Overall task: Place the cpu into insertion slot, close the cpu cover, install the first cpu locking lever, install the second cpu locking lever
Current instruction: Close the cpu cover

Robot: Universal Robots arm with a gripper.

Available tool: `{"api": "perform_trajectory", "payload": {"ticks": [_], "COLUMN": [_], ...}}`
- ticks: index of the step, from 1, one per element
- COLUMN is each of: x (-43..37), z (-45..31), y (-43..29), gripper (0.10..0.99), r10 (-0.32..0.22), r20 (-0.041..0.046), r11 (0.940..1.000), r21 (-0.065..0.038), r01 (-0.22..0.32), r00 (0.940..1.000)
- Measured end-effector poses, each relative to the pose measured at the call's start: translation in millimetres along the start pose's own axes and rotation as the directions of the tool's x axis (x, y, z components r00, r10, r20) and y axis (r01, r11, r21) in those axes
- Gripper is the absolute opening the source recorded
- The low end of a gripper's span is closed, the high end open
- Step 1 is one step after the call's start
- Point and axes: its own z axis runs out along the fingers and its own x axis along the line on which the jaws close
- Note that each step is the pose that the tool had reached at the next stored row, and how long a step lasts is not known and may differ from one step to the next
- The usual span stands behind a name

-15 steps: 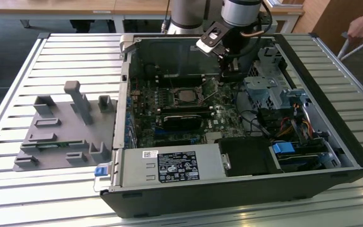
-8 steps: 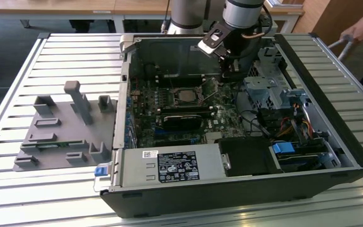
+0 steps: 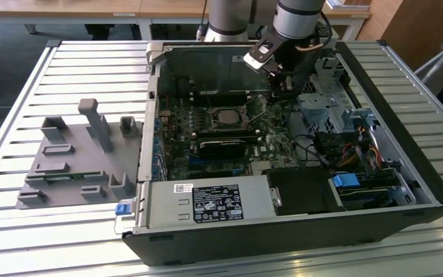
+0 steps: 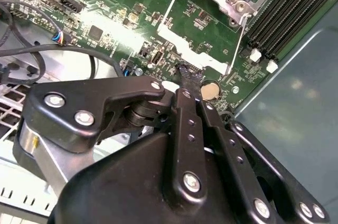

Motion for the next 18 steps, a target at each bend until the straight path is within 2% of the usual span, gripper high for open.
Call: {"api": "perform_trajectory", "payload": {"ticks": [3,5,18], "x": [0.2,0.2,1.1], "z": [2.5,2.7,3.9], "y": [-0.4,-4.1,-51.3], "gripper": [0.106,0.106,0.106], "r10": [0.0,-0.001,-0.002], "r20": [-0.0005,-0.0004,-0.0008], "r11": [1.0,1.0,1.0], "r21": [0.0,0.0,0.0], "r01": [0.0,0.001,0.002], "r00": [1.0,1.0,1.0]}}
